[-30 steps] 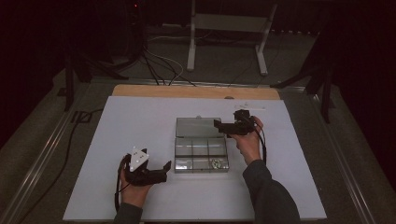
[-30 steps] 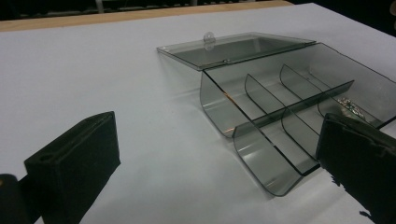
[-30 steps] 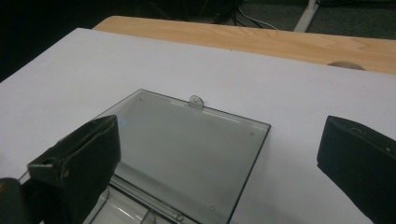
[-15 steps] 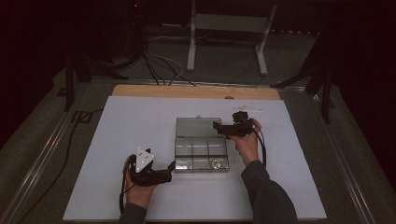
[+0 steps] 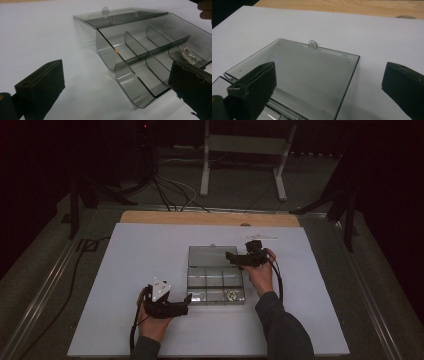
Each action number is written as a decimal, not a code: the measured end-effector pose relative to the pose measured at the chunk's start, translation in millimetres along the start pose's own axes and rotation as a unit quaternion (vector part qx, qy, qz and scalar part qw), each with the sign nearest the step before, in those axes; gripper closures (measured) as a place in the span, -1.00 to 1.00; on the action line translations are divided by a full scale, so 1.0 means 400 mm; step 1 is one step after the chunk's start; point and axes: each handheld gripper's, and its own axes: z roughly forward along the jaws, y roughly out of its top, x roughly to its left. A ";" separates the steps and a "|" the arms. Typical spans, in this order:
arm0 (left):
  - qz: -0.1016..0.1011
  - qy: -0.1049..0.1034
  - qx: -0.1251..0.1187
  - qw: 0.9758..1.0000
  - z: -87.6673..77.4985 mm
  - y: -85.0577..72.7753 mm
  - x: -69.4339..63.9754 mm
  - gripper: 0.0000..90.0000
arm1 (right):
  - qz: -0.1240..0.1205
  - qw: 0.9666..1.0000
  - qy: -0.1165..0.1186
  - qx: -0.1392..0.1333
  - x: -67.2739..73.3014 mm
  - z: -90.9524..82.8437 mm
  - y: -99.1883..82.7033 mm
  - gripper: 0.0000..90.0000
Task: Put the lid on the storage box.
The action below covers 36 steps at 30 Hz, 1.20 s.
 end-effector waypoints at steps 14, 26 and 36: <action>0.009 -0.021 0.024 0.999 0.039 -0.005 -0.030 0.43 | 0.024 0.999 0.010 0.046 -0.008 0.041 -0.024 -0.88; -0.016 -0.013 0.046 0.999 0.069 -0.009 -0.035 0.42 | 0.068 0.992 0.051 0.089 -0.020 0.063 -0.034 -0.53; -0.022 -0.018 0.054 0.998 0.069 -0.007 -0.033 0.43 | 0.104 0.985 0.076 0.111 -0.029 0.069 -0.029 -0.42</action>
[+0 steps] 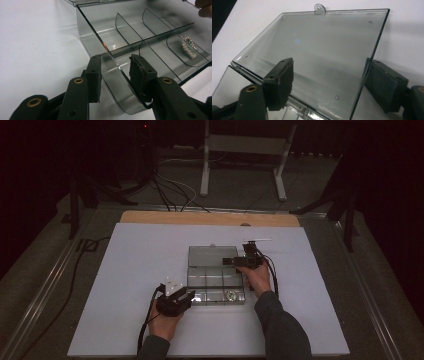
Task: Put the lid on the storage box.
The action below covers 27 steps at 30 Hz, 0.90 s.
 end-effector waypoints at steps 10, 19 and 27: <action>-0.001 0.003 0.005 1.000 0.000 0.002 -0.002 0.44 | 0.004 0.999 0.000 -0.032 -0.002 -0.027 0.005 0.03; -0.002 0.007 0.006 1.000 0.000 0.003 -0.004 0.44 | -0.023 0.998 -0.005 -0.056 0.005 -0.048 0.005 0.19; -0.002 0.010 0.007 1.000 0.000 0.004 -0.006 0.45 | -0.046 0.996 -0.002 -0.072 0.006 -0.067 0.004 0.34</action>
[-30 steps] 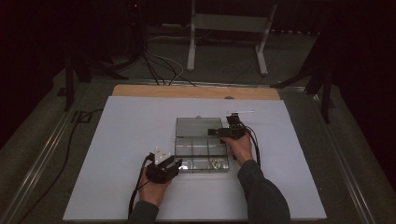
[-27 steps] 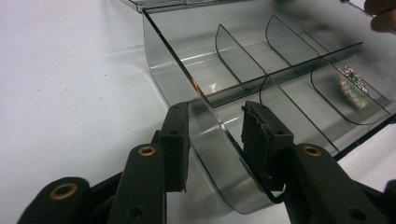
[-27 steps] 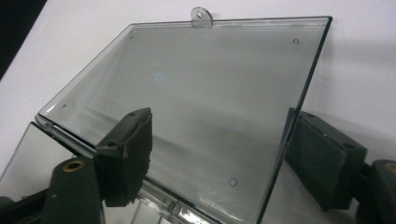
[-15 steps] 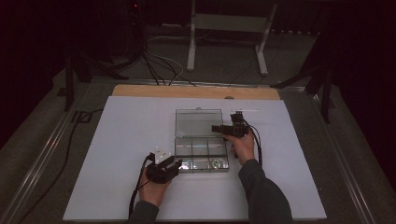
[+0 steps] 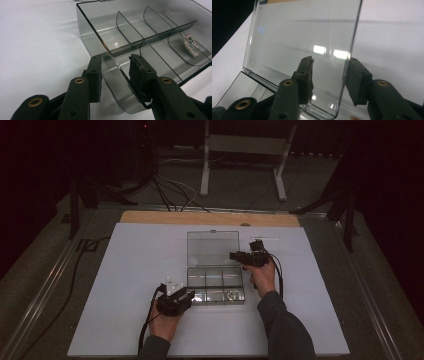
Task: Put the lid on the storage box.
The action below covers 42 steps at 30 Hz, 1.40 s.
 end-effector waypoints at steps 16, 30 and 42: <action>0.003 0.005 0.001 1.000 0.000 0.001 -0.002 0.46 | -0.054 0.998 -0.004 -0.013 0.015 -0.036 0.002 0.54; 0.004 0.008 -0.001 1.000 0.000 0.002 -0.003 0.46 | -0.100 0.995 -0.023 -0.019 0.035 -0.052 -0.004 0.55; 0.005 0.009 -0.001 1.000 0.001 0.002 -0.004 0.47 | -0.132 0.991 -0.029 -0.019 0.042 -0.064 -0.012 0.56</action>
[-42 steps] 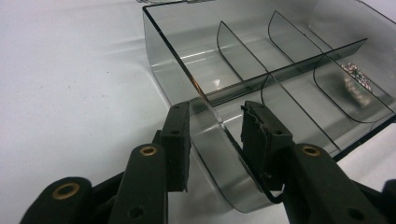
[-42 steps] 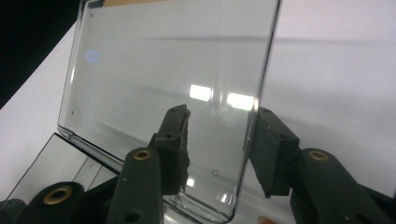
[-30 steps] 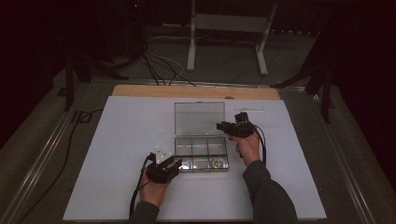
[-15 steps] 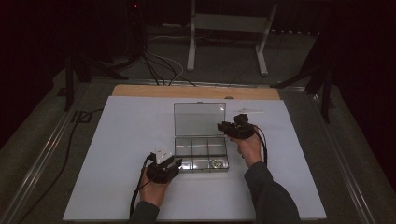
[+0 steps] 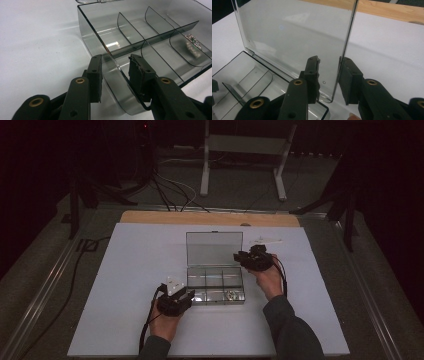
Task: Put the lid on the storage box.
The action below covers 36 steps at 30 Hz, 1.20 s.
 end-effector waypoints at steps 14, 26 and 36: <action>0.002 -0.001 -0.002 1.000 0.000 -0.001 0.000 0.47 | -0.030 1.000 -0.007 -0.003 0.012 -0.015 -0.006 0.58; 0.002 -0.002 -0.002 1.000 0.000 0.000 0.001 0.47 | -0.053 0.998 -0.018 -0.002 0.023 -0.024 -0.011 0.59; 0.003 -0.002 -0.001 1.000 0.000 0.000 0.001 0.47 | -0.063 0.998 -0.019 -0.002 0.026 -0.032 -0.014 0.60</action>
